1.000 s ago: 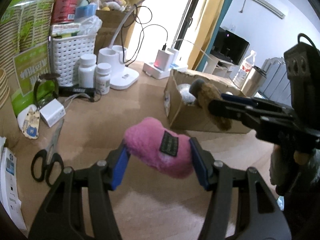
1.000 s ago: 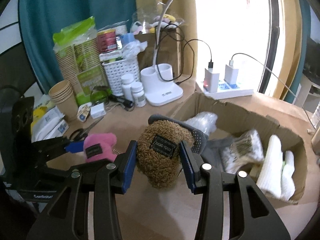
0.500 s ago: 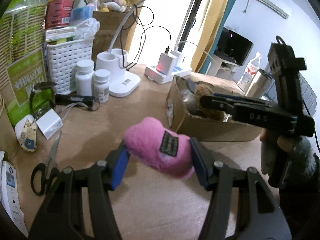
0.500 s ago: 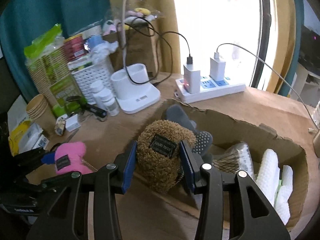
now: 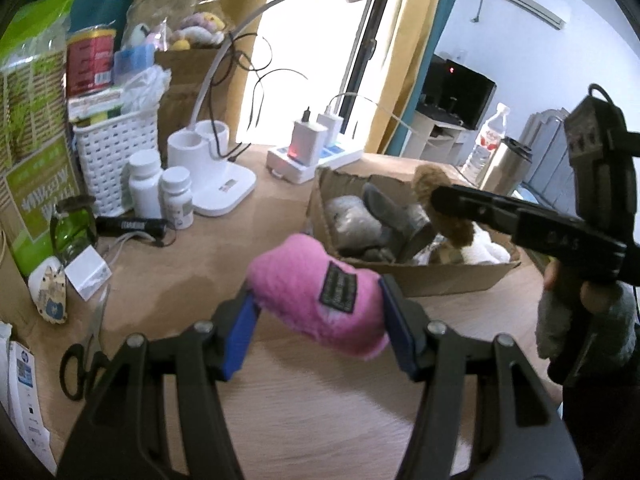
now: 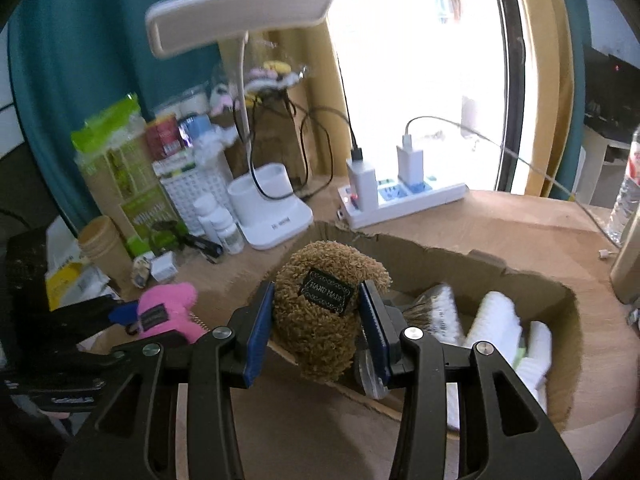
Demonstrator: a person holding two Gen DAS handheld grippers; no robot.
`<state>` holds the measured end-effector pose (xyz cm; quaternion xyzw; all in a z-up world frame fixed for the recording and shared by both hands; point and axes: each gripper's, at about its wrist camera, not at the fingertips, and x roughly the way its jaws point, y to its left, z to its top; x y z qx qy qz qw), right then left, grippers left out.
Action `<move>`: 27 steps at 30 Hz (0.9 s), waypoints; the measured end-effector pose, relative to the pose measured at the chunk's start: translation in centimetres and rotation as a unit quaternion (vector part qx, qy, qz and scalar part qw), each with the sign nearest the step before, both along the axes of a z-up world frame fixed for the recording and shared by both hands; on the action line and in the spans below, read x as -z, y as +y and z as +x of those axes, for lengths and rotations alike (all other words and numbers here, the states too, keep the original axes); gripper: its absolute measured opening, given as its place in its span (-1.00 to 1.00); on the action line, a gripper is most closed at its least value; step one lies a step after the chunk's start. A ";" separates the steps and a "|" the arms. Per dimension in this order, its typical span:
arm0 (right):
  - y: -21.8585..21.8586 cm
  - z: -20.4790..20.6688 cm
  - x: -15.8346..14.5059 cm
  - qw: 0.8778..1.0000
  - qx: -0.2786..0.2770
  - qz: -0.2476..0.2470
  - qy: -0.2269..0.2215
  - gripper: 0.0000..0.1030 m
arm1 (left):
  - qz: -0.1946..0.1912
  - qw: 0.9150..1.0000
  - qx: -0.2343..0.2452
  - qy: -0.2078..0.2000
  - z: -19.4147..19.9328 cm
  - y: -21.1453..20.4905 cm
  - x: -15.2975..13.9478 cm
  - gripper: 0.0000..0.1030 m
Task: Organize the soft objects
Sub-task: 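Carry the pink plush with the left gripper while the right gripper carries the bear over the box, then lower both plush toys into the box and open both grippers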
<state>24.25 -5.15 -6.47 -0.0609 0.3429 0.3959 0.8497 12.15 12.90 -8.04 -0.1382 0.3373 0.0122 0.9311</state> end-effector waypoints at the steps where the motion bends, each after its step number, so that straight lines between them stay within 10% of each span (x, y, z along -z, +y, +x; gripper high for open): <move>1: -0.5 -0.2 -0.4 1.000 0.001 0.006 -0.002 -0.12 | 0.002 1.000 0.002 -0.001 0.0 -0.3 -0.2 0.16; 27: -9.2 1.0 -1.6 0.998 0.055 0.030 -0.017 -0.12 | 0.031 0.998 0.059 -0.007 5.6 -6.8 -2.6 0.16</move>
